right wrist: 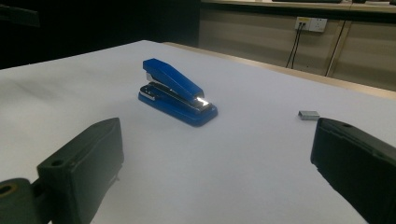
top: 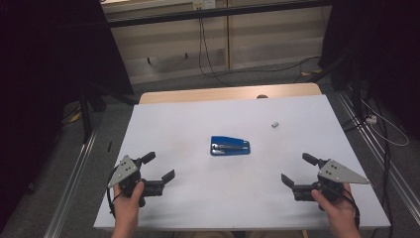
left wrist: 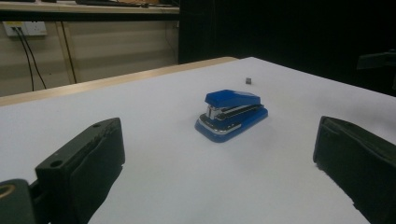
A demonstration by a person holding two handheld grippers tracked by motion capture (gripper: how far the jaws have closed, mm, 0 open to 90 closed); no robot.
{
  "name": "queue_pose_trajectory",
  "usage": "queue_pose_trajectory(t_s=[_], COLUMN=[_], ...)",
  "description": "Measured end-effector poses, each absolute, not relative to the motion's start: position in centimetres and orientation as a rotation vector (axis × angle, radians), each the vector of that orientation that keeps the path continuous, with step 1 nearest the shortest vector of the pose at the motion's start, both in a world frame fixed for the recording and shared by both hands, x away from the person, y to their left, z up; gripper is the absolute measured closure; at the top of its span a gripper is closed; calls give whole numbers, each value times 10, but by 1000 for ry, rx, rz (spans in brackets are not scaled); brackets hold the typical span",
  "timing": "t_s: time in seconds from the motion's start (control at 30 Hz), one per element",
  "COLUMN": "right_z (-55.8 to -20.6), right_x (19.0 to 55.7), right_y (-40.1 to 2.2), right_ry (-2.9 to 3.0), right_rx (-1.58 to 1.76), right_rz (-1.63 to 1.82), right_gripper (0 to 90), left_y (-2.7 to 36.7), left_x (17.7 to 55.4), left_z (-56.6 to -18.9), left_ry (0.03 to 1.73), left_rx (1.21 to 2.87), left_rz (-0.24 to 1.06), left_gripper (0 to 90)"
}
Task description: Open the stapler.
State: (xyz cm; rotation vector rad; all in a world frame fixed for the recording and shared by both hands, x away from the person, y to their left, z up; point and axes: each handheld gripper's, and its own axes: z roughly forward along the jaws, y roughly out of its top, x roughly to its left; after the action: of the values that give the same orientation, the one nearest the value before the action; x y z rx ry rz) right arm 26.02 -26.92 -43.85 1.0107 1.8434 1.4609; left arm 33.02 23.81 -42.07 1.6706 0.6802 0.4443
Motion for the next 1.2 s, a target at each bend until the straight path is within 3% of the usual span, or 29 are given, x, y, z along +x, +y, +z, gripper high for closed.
queue_pose_trajectory(t_s=[1.2], right_z=[-435], right_x=[285], right_y=[-257], right_ry=[1832], right_rx=[1010], right_rz=[1408], right_gripper=[23], left_y=[193], left_x=[366], left_z=[-423], left_ry=[646], left_rx=[1715], left_rz=[380], left_gripper=[21])
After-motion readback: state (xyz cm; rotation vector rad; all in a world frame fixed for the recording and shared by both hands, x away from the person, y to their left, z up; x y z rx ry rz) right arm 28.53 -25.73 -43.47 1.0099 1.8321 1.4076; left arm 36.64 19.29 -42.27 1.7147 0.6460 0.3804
